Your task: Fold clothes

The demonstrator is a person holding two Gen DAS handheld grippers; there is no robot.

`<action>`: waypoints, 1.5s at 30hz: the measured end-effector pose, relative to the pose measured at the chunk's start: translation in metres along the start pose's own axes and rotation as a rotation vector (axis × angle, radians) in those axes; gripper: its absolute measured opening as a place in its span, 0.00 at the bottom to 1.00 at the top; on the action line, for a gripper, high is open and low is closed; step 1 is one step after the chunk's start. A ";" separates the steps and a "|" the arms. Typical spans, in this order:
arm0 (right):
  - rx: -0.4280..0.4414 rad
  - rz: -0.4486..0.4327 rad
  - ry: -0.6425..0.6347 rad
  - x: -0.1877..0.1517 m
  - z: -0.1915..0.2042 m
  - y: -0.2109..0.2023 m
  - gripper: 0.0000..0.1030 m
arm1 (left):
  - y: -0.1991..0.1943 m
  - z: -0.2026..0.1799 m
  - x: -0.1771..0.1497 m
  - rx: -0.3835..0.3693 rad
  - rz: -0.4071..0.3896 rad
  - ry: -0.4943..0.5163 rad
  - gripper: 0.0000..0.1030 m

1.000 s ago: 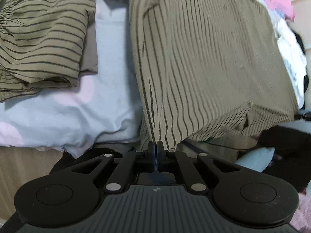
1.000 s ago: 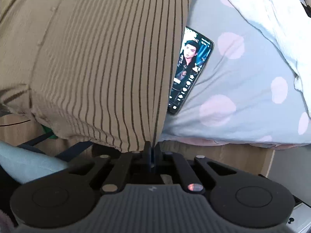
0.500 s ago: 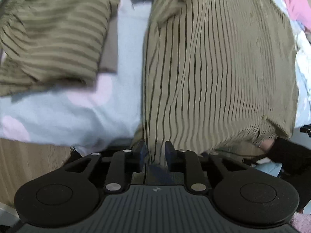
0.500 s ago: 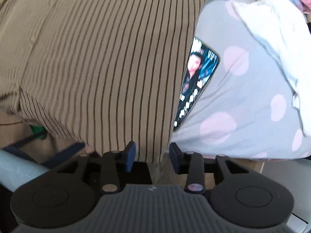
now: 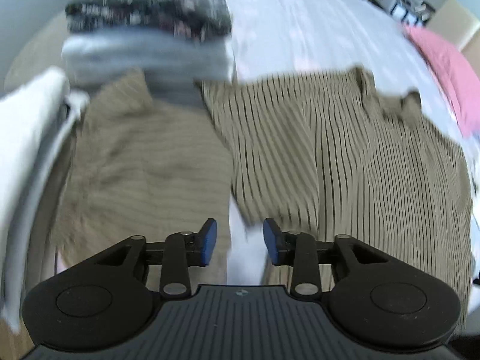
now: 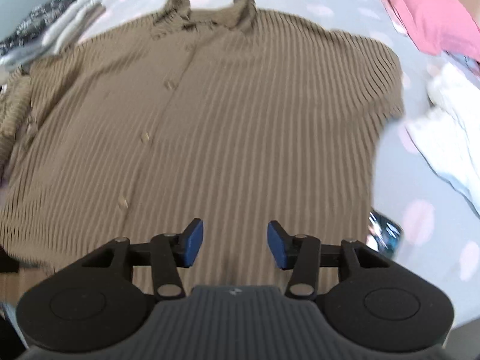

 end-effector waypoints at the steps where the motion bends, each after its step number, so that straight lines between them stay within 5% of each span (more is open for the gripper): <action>1: 0.002 -0.008 0.000 0.004 0.004 0.007 0.51 | 0.005 0.002 0.009 0.006 -0.019 -0.003 0.35; 6: 0.041 0.010 -0.001 0.014 0.024 0.036 0.52 | 0.046 0.019 0.043 0.048 -0.064 -0.044 0.43; 16: 0.131 0.056 0.020 0.032 0.054 0.057 0.55 | 0.119 0.047 0.093 0.074 -0.121 -0.103 0.43; 19: 0.138 0.061 -0.001 0.034 0.065 0.061 0.56 | 0.132 0.046 0.097 0.050 -0.124 -0.106 0.25; 20: 0.132 0.063 -0.016 0.035 0.068 0.062 0.56 | 0.133 0.045 0.098 0.039 -0.132 -0.100 0.09; 23: 0.118 0.070 -0.048 0.034 0.073 0.065 0.56 | 0.124 0.034 0.104 0.019 -0.192 -0.048 0.01; 35: 0.148 0.068 -0.008 0.027 0.072 0.059 0.56 | 0.056 0.006 0.156 0.025 -0.354 -0.016 0.00; 45: 0.144 0.017 -0.028 0.035 0.073 0.048 0.56 | 0.063 -0.029 0.198 0.177 -0.213 0.057 0.00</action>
Point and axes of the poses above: each gripper's, at about its wrist camera, not at the fingertips, and y roughly the way its jaws point, z to its left, x to its top, the point moved 8 cm from there along y, roughly the way its jaws point, and after that the axes turned 3 degrees about y, right-handed, at the moved point
